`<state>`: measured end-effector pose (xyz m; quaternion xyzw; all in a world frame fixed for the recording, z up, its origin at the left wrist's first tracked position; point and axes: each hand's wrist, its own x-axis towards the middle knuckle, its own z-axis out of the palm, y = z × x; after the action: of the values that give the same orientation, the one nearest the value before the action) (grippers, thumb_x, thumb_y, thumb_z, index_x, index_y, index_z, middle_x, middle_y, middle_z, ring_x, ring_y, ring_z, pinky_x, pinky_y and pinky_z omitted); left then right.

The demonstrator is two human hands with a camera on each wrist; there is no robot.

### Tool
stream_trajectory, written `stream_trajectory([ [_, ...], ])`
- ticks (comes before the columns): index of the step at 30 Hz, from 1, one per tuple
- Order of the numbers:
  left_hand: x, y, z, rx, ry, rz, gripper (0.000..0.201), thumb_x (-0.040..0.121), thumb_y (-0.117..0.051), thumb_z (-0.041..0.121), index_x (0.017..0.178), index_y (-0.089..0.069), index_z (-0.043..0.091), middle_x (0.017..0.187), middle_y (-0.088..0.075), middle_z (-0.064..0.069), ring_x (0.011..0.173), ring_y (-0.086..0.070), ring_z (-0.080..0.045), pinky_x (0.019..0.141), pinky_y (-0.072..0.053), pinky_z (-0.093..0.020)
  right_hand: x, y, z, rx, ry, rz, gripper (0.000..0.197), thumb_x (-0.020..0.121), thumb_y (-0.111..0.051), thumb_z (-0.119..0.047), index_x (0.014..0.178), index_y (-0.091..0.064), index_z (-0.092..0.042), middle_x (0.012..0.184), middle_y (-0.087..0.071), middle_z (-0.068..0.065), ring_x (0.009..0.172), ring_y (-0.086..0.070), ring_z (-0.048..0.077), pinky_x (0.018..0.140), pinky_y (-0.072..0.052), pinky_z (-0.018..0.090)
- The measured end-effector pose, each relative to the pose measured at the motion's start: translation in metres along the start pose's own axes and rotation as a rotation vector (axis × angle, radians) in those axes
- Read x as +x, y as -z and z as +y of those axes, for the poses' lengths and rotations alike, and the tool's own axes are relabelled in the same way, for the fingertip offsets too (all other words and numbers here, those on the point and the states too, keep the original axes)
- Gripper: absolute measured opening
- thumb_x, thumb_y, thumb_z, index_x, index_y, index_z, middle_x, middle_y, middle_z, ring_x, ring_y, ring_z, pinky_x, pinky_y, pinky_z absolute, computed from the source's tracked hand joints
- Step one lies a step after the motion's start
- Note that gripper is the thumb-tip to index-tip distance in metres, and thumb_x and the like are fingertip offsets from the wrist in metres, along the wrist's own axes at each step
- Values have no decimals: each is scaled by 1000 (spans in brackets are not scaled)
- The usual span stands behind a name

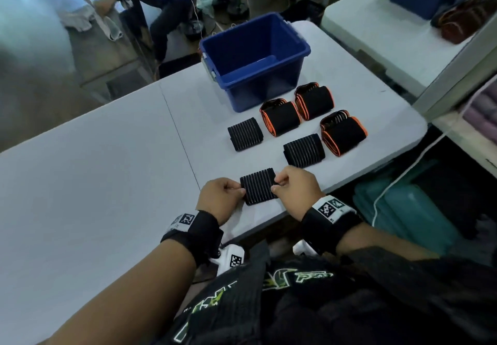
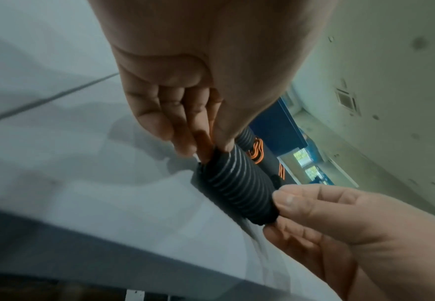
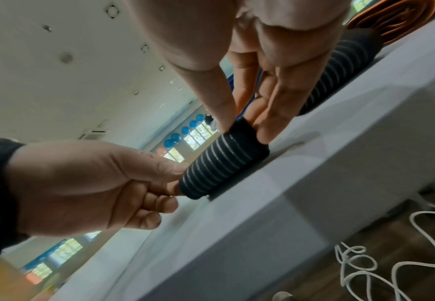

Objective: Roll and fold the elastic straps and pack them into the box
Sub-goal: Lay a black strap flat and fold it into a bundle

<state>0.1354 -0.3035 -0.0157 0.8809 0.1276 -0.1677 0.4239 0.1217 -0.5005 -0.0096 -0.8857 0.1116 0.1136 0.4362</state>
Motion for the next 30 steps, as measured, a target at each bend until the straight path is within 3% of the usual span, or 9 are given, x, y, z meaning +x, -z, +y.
stream_trajectory([
  [6,-14,-18,15,-161,29,160,24,94,-56,38,91,-74,23,84,-77,2,80,-72,-15,80,-61,-44,9,27,6,98,201,-278,45,88,-68,-20,131,-55,-22,132,-59,-2,124,-53,13,106,-46,35],
  [9,-21,-26,21,-220,36,186,22,99,-56,34,101,-72,20,93,-77,1,84,-72,-12,75,-58,-33,14,40,11,101,213,-355,50,89,-67,-22,135,-50,-25,139,-55,-1,127,-54,16,105,-47,36],
  [11,-20,-27,21,-205,42,205,21,99,-55,34,100,-71,20,95,-76,3,87,-72,-14,77,-59,-36,15,48,13,146,210,-387,47,90,-67,-18,134,-52,-24,138,-55,-2,126,-55,13,102,-48,29],
  [14,-13,-21,22,-154,31,255,18,97,-56,36,98,-68,23,96,-74,5,92,-70,-17,86,-58,-43,17,64,12,207,235,-311,37,90,-65,-12,125,-58,-22,126,-61,-6,118,-56,4,98,-45,19],
  [18,6,-3,34,-100,-42,327,21,96,-60,36,111,-65,22,100,-66,11,97,-64,-15,93,-54,-41,31,96,17,256,282,-60,32,89,-62,-2,113,-63,-23,114,-65,-7,108,-61,3,95,-52,24],
  [22,37,20,53,-110,-141,358,24,95,-60,39,117,-60,31,107,-65,10,89,-63,-12,89,-57,-49,58,135,35,-61,308,90,50,81,-60,5,122,-59,-24,124,-56,0,115,-56,18,102,-48,38],
  [25,66,32,71,-76,-219,361,31,96,-58,36,127,-59,31,125,-61,-2,84,-58,-1,90,-50,-34,78,155,49,-229,147,85,63,77,-57,5,132,-52,-25,134,-47,8,123,-48,28,109,-41,42],
  [27,84,39,83,-74,-248,350,34,98,-57,35,132,-57,30,132,-57,-7,86,-55,4,92,-44,-29,89,163,58,-223,26,56,68,77,-61,2,137,-47,-28,138,-43,10,126,-48,29,107,-40,36],
  [30,111,48,95,-100,-259,323,37,98,-56,37,135,-54,33,137,-53,-9,111,-57,-14,102,-43,-34,101,167,66,-42,-103,-14,72,77,-69,0,138,-44,-28,140,-48,12,125,-52,27,101,-46,36],
])
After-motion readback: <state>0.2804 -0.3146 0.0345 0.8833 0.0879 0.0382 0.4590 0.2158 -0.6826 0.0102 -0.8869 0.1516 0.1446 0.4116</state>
